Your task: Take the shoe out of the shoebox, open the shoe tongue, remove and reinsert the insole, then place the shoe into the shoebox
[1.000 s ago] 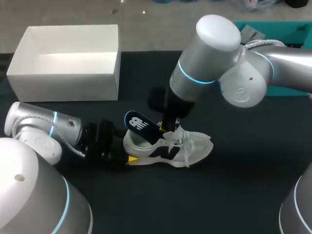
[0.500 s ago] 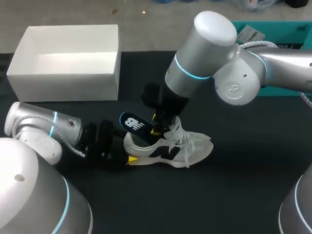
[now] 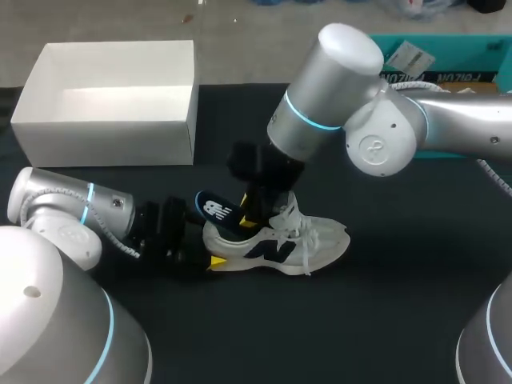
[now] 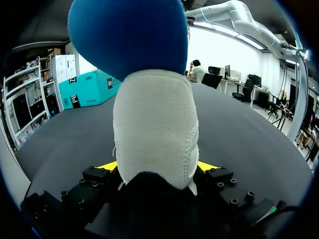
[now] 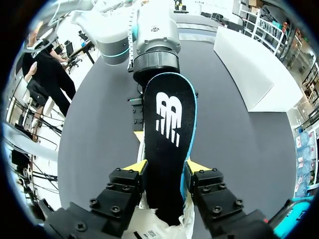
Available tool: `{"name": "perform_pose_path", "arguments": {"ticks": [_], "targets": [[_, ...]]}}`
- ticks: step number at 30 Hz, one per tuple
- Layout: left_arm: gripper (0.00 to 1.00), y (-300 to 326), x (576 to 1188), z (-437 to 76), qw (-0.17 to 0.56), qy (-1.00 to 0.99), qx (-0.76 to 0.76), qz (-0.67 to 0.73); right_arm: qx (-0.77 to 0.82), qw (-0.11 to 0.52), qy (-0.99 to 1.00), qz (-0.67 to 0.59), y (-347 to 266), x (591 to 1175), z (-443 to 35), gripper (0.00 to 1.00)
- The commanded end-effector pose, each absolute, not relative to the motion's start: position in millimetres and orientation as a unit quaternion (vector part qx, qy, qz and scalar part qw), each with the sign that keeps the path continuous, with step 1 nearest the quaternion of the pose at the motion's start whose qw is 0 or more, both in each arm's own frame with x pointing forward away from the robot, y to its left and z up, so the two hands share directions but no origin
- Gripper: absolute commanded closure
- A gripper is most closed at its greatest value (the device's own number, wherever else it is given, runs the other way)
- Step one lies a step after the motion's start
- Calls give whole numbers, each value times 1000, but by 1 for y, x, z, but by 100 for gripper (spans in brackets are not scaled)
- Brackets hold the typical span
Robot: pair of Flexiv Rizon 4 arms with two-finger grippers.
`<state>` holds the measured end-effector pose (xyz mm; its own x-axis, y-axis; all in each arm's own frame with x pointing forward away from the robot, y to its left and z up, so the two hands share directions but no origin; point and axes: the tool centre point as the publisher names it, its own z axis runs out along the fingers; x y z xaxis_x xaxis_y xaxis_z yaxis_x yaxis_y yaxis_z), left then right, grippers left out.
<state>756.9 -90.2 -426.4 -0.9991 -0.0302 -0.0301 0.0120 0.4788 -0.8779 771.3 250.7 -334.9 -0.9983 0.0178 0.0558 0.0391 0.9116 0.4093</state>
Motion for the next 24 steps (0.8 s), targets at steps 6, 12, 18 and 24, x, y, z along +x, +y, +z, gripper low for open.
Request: {"name": "perform_pose_path", "arguments": {"ticks": [6, 12, 18, 24], "targets": [[100, -90, 756, -430, 21, 860, -6, -510, -20, 26, -978, -204, 259, 785, -341, 53], [100, -90, 756, -430, 21, 860, -6, -510, -13, 29, -978, -205, 264, 782, -342, 77], [100, -90, 756, -430, 21, 860, -6, -510, -5, 34, -978, -208, 261, 774, -342, 100], [100, -90, 756, -430, 21, 860, -6, -510, -17, 18, -975, -220, 256, 778, -324, 100]]}}
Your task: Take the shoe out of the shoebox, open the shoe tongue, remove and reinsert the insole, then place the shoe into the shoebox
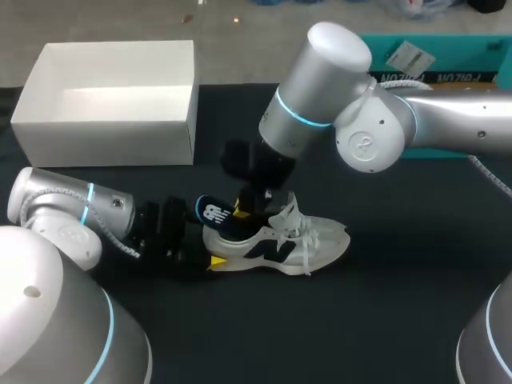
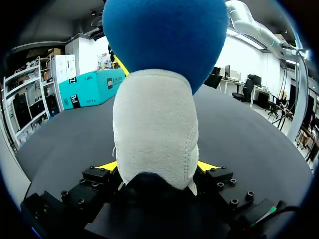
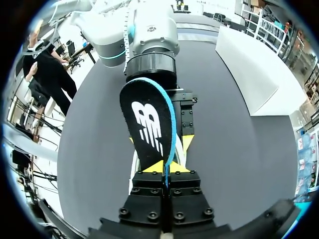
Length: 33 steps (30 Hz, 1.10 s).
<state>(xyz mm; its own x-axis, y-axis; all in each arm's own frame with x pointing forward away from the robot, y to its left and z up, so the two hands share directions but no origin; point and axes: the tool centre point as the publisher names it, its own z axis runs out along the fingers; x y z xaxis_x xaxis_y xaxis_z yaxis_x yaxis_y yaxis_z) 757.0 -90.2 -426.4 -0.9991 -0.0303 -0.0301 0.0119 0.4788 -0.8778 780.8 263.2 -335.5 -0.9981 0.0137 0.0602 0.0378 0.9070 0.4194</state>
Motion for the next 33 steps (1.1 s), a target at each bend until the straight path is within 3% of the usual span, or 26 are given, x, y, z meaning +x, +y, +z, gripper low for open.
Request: {"name": "perform_pose_path", "arguments": {"ticks": [1, 13, 14, 17, 23, 30, 33], "targets": [[100, -90, 756, -430, 21, 860, -6, -510, -18, 14, -974, -223, 256, 779, -321, 100], [100, -90, 756, -430, 21, 860, -6, -510, -14, 13, -969, -248, 268, 785, -313, 100], [100, -90, 756, -430, 21, 860, -6, -510, -16, 16, -968, -249, 268, 785, -314, 99], [100, -90, 756, -430, 21, 860, -6, -510, -21, 24, -967, -252, 265, 786, -319, 82], [100, -90, 756, -430, 21, 860, -6, -510, -33, 39, -967, -250, 261, 787, -330, 80], [100, -90, 756, -430, 21, 860, -6, -510, -37, 51, -967, -247, 259, 787, -338, 80], [100, -90, 756, -430, 21, 860, -6, -510, -37, 54, -967, -245, 259, 786, -340, 91]]}}
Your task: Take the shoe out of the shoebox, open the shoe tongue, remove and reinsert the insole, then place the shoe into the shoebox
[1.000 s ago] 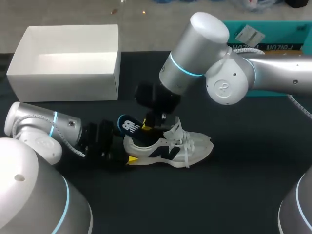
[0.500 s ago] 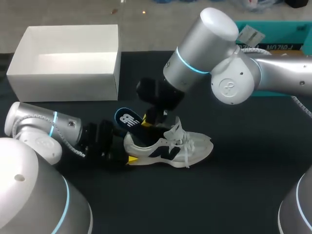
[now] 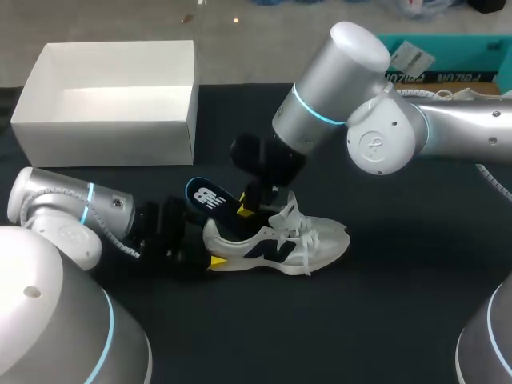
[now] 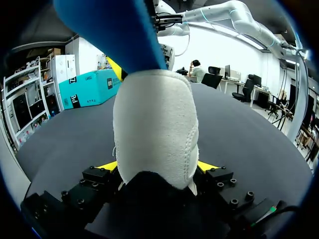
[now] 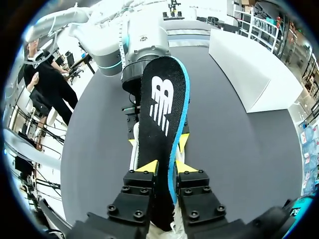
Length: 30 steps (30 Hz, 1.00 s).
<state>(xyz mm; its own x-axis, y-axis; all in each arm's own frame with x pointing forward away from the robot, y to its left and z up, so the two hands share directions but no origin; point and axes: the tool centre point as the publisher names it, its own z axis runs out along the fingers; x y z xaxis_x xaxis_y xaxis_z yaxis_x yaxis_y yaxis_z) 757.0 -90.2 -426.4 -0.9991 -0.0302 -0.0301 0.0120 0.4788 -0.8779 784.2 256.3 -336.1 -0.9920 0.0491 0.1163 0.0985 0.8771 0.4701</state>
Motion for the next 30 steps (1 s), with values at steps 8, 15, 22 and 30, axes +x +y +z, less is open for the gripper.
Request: {"name": "perform_pose_path", "arguments": {"ticks": [8, 15, 22, 30], "targets": [[100, -90, 756, -430, 21, 860, -6, -510, -40, 60, -955, -286, 260, 786, -322, 100], [100, -90, 756, -430, 21, 860, -6, -510, -55, 56, -939, -334, 268, 793, -294, 100], [100, -90, 756, -430, 21, 860, -6, -510, -94, 49, -915, -389, 275, 803, -265, 100], [100, -90, 756, -430, 21, 860, -6, -510, -116, 42, -889, -441, 278, 811, -224, 100]]}}
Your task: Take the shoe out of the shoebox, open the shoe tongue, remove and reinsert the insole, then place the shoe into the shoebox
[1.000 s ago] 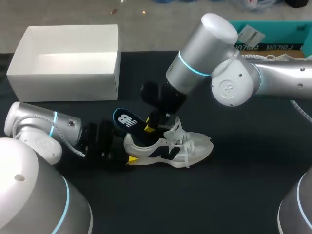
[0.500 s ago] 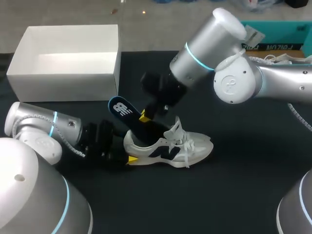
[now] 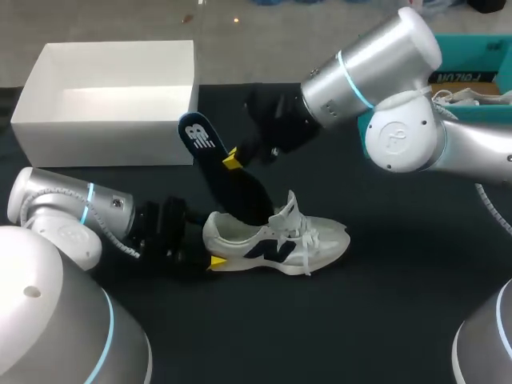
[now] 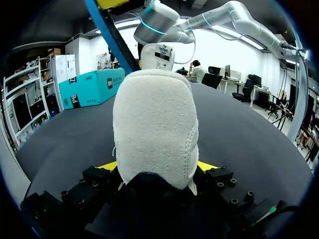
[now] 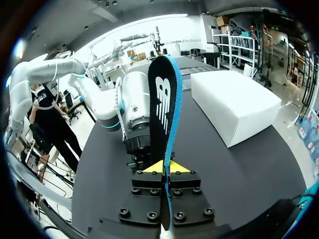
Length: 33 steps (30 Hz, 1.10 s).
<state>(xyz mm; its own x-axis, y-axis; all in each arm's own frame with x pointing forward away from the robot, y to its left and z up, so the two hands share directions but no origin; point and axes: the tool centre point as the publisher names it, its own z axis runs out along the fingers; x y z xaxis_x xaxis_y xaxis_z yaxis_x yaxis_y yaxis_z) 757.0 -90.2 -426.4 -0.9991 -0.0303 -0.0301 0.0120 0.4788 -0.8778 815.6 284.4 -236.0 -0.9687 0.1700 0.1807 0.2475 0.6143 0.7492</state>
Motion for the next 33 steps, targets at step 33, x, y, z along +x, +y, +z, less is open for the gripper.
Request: {"name": "perform_pose_path", "arguments": {"ticks": [33], "targets": [[100, -90, 756, -430, 21, 860, -6, -510, -146, 46, -869, -471, 271, 822, -191, 100]]}}
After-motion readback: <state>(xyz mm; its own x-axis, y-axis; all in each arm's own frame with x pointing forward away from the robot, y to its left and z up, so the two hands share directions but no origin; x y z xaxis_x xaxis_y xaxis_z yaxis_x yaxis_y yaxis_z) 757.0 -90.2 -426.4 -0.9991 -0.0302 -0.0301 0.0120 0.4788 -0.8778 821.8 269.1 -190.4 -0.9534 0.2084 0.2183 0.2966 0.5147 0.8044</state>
